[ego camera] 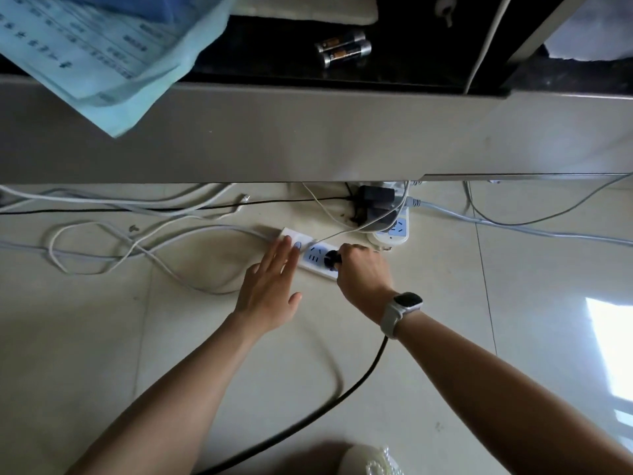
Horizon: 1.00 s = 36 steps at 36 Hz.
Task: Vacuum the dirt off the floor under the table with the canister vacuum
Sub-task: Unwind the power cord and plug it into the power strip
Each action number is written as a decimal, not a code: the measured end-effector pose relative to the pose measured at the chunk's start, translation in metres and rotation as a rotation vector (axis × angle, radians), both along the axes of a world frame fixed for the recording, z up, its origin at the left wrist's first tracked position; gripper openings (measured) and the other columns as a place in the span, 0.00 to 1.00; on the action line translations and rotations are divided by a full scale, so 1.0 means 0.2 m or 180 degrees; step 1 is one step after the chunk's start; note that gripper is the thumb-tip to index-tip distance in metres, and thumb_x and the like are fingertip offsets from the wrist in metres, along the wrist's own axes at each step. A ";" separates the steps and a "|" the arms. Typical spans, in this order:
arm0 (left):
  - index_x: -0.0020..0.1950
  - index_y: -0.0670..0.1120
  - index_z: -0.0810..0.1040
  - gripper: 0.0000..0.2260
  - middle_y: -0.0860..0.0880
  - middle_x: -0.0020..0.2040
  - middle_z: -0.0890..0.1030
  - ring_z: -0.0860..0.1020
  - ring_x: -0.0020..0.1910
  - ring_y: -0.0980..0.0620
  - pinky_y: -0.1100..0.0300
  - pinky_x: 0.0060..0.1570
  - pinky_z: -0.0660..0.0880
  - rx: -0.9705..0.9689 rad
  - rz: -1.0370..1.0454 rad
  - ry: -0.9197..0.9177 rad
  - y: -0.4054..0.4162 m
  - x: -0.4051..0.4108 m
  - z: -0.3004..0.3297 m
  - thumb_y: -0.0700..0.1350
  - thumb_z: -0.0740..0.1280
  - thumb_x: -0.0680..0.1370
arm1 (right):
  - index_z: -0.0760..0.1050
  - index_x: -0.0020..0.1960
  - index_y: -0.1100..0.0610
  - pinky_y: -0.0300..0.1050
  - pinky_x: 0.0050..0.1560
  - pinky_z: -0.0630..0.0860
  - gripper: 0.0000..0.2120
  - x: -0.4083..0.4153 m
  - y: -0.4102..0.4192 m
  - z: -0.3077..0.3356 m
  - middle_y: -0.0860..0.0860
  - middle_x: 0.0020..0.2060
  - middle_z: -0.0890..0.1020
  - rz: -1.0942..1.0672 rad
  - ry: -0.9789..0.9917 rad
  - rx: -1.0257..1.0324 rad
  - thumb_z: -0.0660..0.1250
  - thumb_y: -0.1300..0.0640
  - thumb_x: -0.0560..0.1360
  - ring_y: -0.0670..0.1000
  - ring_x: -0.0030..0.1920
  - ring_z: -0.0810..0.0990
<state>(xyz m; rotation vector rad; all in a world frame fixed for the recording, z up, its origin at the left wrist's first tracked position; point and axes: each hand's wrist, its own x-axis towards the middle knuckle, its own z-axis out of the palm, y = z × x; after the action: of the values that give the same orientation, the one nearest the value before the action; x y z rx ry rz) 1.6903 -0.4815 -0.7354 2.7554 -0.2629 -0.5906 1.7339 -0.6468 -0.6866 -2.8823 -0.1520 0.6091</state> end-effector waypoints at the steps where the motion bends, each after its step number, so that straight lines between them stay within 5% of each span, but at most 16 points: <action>1: 0.78 0.46 0.41 0.37 0.48 0.78 0.37 0.38 0.77 0.52 0.54 0.69 0.58 -0.0032 0.0011 0.0024 0.00 0.00 0.00 0.54 0.61 0.79 | 0.74 0.54 0.62 0.46 0.38 0.64 0.08 0.01 0.01 -0.01 0.58 0.47 0.79 -0.0028 0.0019 0.0073 0.59 0.62 0.78 0.57 0.39 0.71; 4: 0.79 0.46 0.46 0.36 0.47 0.79 0.42 0.44 0.78 0.50 0.53 0.68 0.62 -0.0099 0.0020 -0.0126 0.02 0.00 0.00 0.52 0.63 0.78 | 0.76 0.55 0.61 0.47 0.40 0.69 0.09 0.00 0.00 -0.07 0.58 0.49 0.80 -0.0318 0.0074 0.0568 0.62 0.59 0.78 0.57 0.42 0.74; 7: 0.75 0.41 0.63 0.36 0.42 0.77 0.59 0.59 0.75 0.44 0.50 0.58 0.73 -0.0270 0.0029 -0.0378 0.04 0.00 -0.03 0.48 0.72 0.70 | 0.80 0.55 0.58 0.51 0.47 0.74 0.09 -0.04 -0.06 -0.11 0.55 0.49 0.81 -0.0755 -0.0007 0.1215 0.66 0.58 0.76 0.58 0.47 0.78; 11: 0.70 0.38 0.70 0.36 0.38 0.73 0.66 0.67 0.71 0.41 0.49 0.51 0.77 -0.0325 -0.0048 -0.0463 0.05 0.00 -0.05 0.46 0.76 0.65 | 0.80 0.56 0.55 0.50 0.42 0.74 0.10 -0.06 -0.05 -0.14 0.54 0.47 0.80 -0.0666 -0.0215 0.1049 0.65 0.56 0.77 0.57 0.45 0.77; 14: 0.72 0.38 0.67 0.36 0.39 0.74 0.64 0.64 0.73 0.42 0.48 0.55 0.75 -0.0343 -0.0068 -0.0495 0.05 0.00 -0.05 0.46 0.74 0.67 | 0.79 0.58 0.54 0.48 0.40 0.73 0.11 -0.06 -0.04 -0.15 0.53 0.47 0.79 -0.0503 -0.0327 0.0802 0.64 0.55 0.78 0.57 0.47 0.77; 18: 0.79 0.45 0.48 0.35 0.46 0.79 0.44 0.44 0.78 0.50 0.52 0.70 0.62 -0.0138 -0.0156 -0.0082 0.06 0.03 0.00 0.50 0.63 0.77 | 0.77 0.60 0.53 0.45 0.40 0.68 0.13 -0.05 -0.04 -0.12 0.52 0.49 0.78 -0.0281 -0.0361 0.0456 0.61 0.52 0.79 0.55 0.52 0.75; 20: 0.79 0.46 0.45 0.35 0.48 0.79 0.41 0.42 0.78 0.51 0.52 0.71 0.59 -0.0039 -0.0142 0.0185 0.05 0.06 0.04 0.50 0.61 0.78 | 0.77 0.61 0.53 0.45 0.42 0.68 0.14 -0.02 -0.04 -0.10 0.52 0.51 0.77 -0.0137 -0.0386 0.0296 0.60 0.50 0.80 0.54 0.54 0.74; 26: 0.76 0.48 0.57 0.28 0.49 0.76 0.58 0.54 0.75 0.48 0.49 0.67 0.62 -0.0016 0.0507 -0.0081 0.10 0.04 0.14 0.48 0.61 0.78 | 0.75 0.60 0.58 0.51 0.50 0.70 0.13 0.07 0.02 -0.02 0.57 0.54 0.76 0.0219 -0.0660 -0.0249 0.63 0.57 0.77 0.59 0.52 0.74; 30: 0.77 0.50 0.55 0.26 0.48 0.78 0.53 0.50 0.77 0.47 0.45 0.71 0.54 0.0202 0.0882 0.0011 0.14 -0.11 0.31 0.49 0.57 0.80 | 0.79 0.56 0.57 0.52 0.47 0.76 0.15 -0.04 0.09 0.12 0.55 0.48 0.81 0.0724 -0.0857 -0.0043 0.69 0.56 0.70 0.59 0.47 0.79; 33: 0.74 0.47 0.64 0.25 0.44 0.76 0.61 0.59 0.75 0.44 0.40 0.69 0.59 0.0283 0.1089 -0.0119 0.20 -0.22 0.52 0.49 0.63 0.78 | 0.76 0.63 0.57 0.56 0.59 0.74 0.22 -0.08 0.19 0.38 0.56 0.57 0.80 0.1065 -0.0470 0.0154 0.56 0.50 0.74 0.59 0.58 0.78; 36: 0.70 0.45 0.71 0.24 0.43 0.72 0.69 0.66 0.72 0.43 0.38 0.66 0.64 0.0291 0.1362 -0.0331 0.30 -0.28 0.86 0.48 0.67 0.75 | 0.64 0.74 0.54 0.53 0.71 0.58 0.23 -0.08 0.33 0.74 0.53 0.72 0.68 0.1331 -0.0177 0.0183 0.55 0.50 0.80 0.56 0.72 0.63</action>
<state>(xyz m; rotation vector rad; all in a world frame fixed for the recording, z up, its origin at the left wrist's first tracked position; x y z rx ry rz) 1.6335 -0.4211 -0.5632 2.8055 0.3338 -0.3530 1.7184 -0.5803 -0.5389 -2.8249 -0.7803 0.5765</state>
